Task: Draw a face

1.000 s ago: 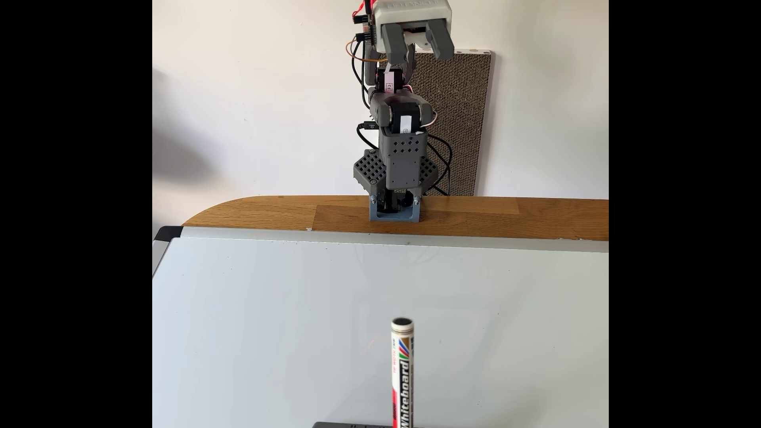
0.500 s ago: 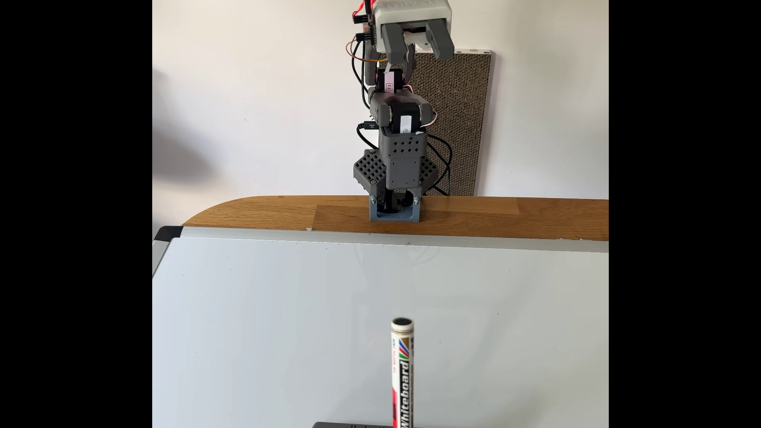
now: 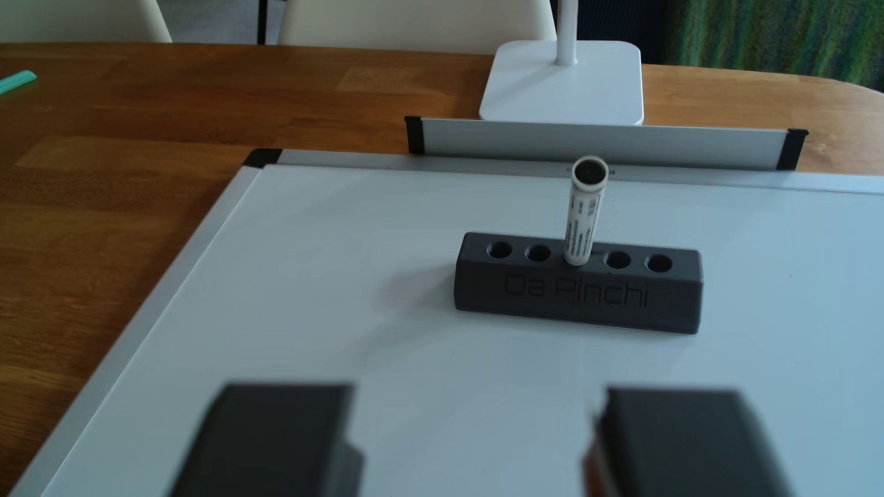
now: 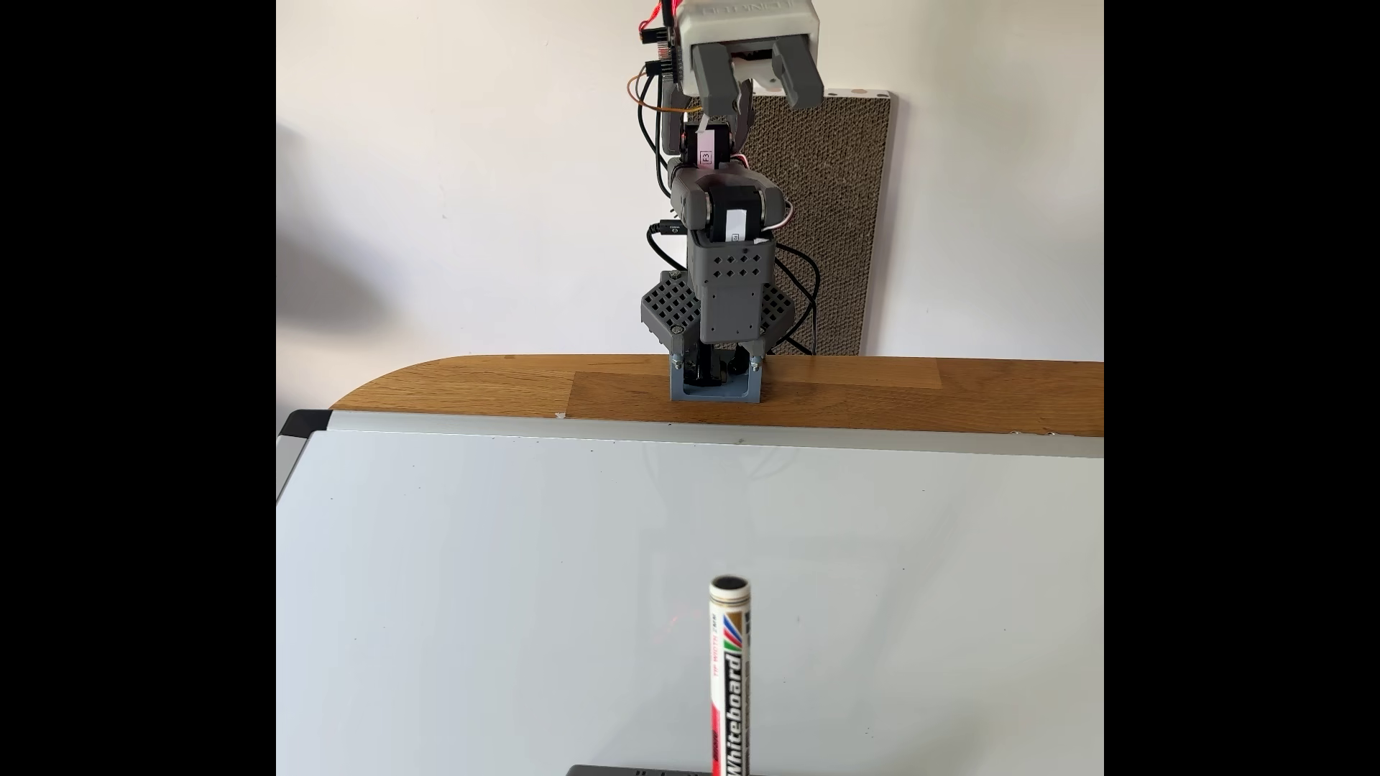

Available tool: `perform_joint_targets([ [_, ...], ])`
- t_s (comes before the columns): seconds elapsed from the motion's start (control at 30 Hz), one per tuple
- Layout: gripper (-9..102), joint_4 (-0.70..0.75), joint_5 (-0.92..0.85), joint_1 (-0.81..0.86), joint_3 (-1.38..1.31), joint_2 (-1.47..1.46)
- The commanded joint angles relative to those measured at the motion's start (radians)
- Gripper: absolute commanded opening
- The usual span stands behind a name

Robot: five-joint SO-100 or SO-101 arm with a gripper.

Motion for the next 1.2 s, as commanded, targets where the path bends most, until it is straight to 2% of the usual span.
perform_joint_targets([
  [0.0, 99, -0.005, 0.002, 0.008, -0.034, 0.064],
  [0.27, 99, -0.048, -0.009, 0.067, -0.06, -0.055],
  [0.53, 99, -0.233, -0.009, 0.078, -0.31, -0.534],
  [0.77, 99, -0.324, -0.011, 0.069, -0.486, -0.905],
  [1.17, 99, -0.548, -0.124, 0.078, -0.632, -1.364],
])
